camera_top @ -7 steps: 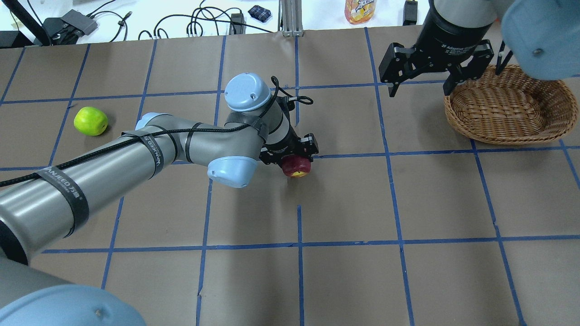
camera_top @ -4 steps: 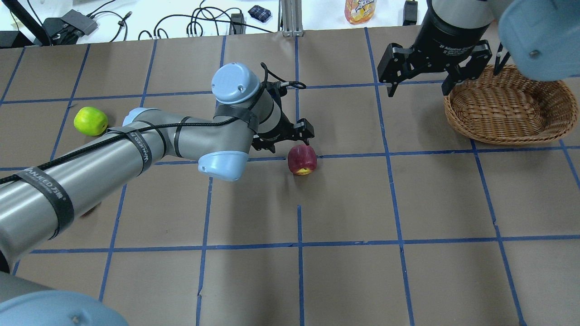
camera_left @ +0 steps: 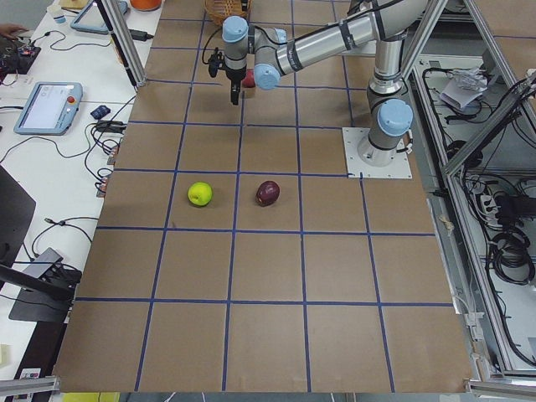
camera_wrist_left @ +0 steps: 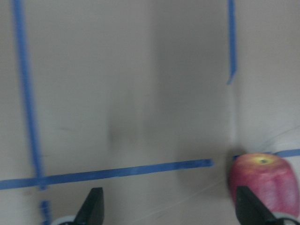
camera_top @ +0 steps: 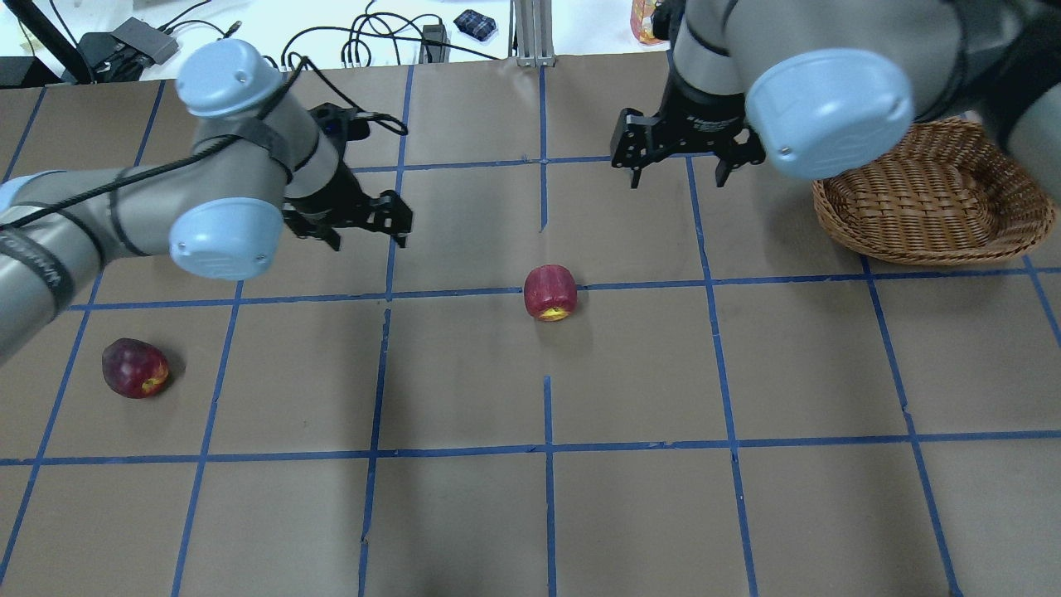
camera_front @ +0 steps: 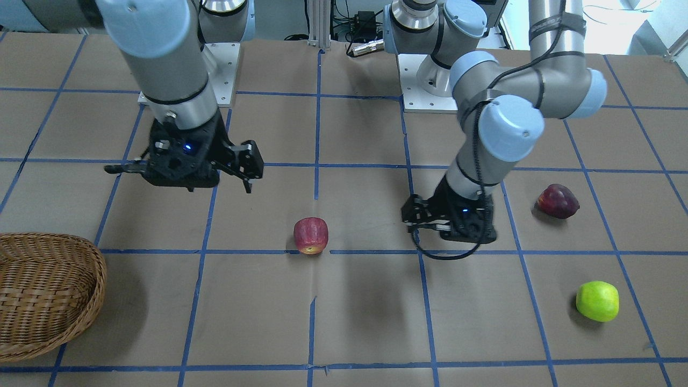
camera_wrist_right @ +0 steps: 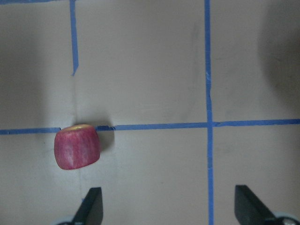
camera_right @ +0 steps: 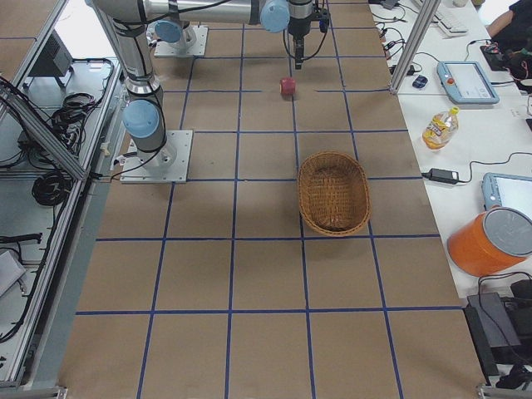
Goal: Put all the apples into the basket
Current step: 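Grasp the red apple with the right gripper while left grasps dark red apple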
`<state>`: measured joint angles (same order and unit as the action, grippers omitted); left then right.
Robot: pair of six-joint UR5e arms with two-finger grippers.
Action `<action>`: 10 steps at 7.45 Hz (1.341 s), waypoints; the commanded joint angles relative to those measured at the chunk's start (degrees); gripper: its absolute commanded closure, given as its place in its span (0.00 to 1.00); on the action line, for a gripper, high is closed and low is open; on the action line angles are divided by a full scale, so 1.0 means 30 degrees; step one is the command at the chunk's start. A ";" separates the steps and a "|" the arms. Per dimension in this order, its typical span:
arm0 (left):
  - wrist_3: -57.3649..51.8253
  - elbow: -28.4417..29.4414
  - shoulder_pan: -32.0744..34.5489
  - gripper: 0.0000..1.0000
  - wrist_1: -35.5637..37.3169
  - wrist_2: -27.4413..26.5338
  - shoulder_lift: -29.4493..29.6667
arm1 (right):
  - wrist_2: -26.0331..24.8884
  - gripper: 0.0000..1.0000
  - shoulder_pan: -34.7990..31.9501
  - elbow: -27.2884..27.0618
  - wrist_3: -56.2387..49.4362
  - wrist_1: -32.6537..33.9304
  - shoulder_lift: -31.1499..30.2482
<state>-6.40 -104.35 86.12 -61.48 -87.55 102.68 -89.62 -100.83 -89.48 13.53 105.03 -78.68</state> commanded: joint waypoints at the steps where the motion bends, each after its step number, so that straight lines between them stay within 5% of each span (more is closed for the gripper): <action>1: -0.2022 -0.0196 -0.3554 0.00 -0.2030 -0.2572 -0.1090 | -0.0097 0.00 -0.2590 -0.0260 0.4409 0.2715 0.2835; 4: -0.4987 -0.1105 -1.0114 0.00 -0.1801 -0.2252 -0.0568 | -0.0389 0.00 -0.4036 -0.0638 0.5400 0.4278 0.4778; 10: -0.3464 -0.2656 -1.1480 0.00 0.0482 -0.1959 0.0954 | -0.0625 0.00 -0.4037 -0.1139 0.3929 0.5801 0.6686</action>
<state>-17.44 -111.36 51.75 -62.11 -93.55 103.75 -91.49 -112.94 -92.75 25.36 121.98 -59.33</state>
